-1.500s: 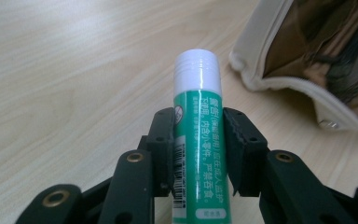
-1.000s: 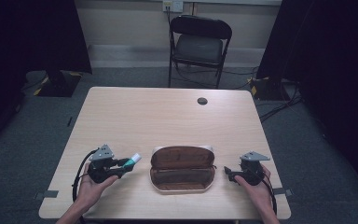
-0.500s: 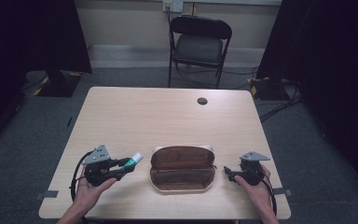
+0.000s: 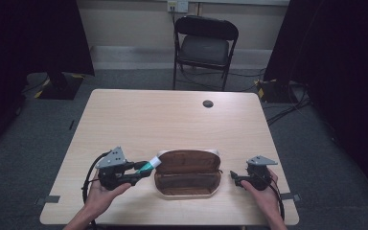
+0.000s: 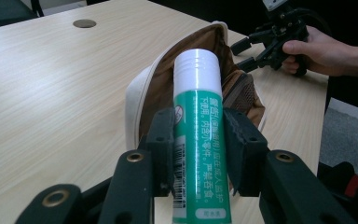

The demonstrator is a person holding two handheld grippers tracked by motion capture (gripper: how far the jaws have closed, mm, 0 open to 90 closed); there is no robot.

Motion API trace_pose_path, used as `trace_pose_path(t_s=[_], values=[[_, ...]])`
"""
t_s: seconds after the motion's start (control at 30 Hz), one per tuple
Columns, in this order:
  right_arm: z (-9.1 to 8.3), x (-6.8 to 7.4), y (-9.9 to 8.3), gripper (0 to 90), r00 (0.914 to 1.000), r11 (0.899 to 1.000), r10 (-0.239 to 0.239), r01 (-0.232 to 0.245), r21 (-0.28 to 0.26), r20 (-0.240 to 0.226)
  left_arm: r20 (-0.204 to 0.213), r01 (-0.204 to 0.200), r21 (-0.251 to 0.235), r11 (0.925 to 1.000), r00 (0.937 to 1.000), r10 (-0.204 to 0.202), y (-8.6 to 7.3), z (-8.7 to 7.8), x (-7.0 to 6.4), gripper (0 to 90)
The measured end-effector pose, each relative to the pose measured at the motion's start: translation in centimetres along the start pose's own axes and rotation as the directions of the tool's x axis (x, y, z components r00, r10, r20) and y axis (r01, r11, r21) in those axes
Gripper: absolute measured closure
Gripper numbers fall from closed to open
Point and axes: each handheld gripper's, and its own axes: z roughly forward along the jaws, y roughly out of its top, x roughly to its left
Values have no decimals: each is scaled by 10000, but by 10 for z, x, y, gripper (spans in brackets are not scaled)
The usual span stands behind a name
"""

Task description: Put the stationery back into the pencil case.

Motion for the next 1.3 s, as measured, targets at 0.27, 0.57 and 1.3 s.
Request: trace_pose_path(t_s=[0.27,0.57,1.3], values=[[0,0,0,163,10000,10000,10,-10,12,-16,437,-457,98,9989,9980,453,21,31,-6,660],[0,0,0,162,10000,10000,9,-9,32,-28,741,-660,522,9964,9953,621,26,56,-16,660],[0,0,0,161,10000,10000,-30,30,28,-19,1100,-832,1363,9872,9916,684,30,104,-15,659]])
